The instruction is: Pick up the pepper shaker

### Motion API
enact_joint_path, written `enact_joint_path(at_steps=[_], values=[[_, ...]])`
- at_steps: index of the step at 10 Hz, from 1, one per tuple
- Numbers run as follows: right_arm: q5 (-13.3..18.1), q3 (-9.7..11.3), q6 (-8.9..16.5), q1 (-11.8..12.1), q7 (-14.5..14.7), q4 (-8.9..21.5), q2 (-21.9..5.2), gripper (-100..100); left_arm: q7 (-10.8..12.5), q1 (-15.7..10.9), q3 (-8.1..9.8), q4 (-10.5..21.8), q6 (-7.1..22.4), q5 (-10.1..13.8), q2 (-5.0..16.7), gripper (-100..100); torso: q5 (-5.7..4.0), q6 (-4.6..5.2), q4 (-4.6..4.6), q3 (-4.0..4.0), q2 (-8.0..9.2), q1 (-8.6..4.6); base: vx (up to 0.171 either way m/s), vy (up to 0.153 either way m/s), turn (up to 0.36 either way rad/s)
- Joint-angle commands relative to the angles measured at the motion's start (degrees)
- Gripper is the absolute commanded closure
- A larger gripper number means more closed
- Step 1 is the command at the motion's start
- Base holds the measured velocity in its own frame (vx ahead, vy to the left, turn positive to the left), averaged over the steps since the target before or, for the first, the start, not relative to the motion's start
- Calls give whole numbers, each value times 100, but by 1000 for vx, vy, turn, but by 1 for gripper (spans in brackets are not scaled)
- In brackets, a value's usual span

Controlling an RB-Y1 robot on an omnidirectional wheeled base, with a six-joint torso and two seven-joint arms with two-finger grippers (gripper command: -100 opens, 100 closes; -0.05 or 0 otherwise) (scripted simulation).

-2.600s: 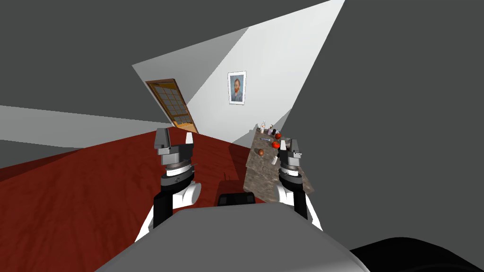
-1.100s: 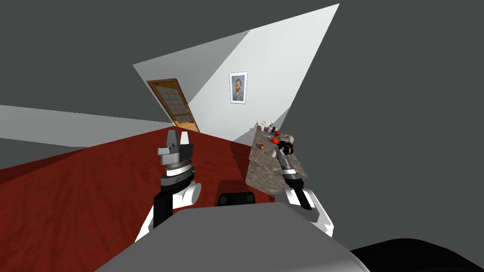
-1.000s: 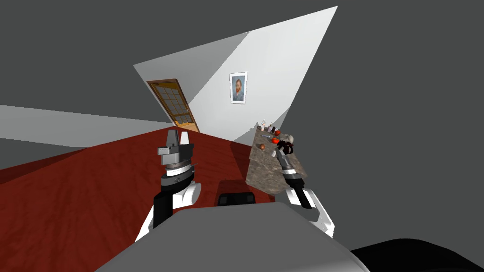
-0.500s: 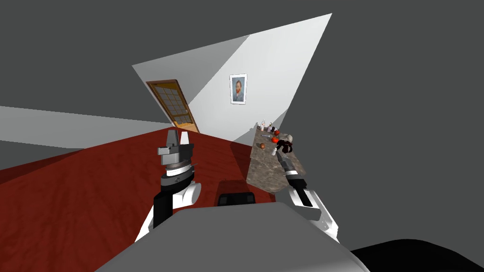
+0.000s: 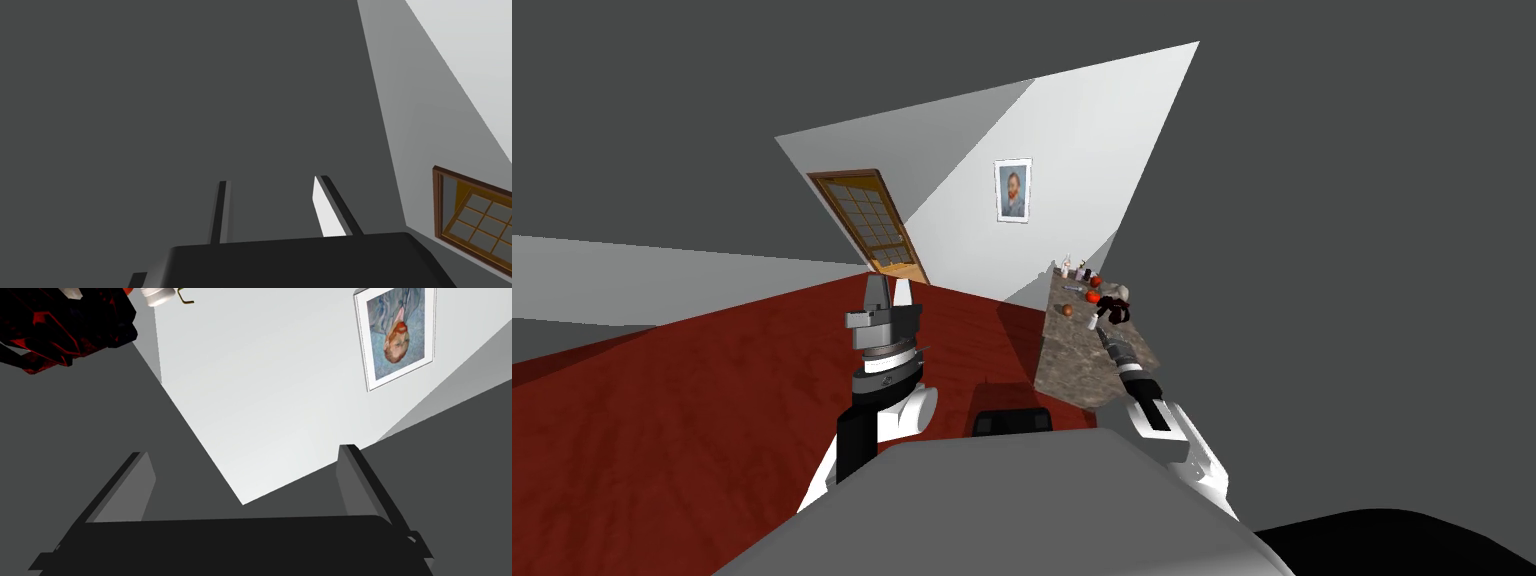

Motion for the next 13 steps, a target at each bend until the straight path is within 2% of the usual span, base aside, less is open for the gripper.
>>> enact_joint_path(at_steps=[1,8,13], values=[[118,11,184,-120,156,258,-97,-100,0,0,0,0,0,0,0,0,0,0,0,0,0,0,99,42,-67],[452,158,910,-497,618,1104,-491,-100,0,1,0,0,0,0,0,0,0,-2,-7,-17,-29,0,138,54,-85],[618,229,1316,-705,858,1549,-722,-100,0,0,0,0,0,0,0,0,-1,-1,-5,-11,-17,-7,127,48,-73]])
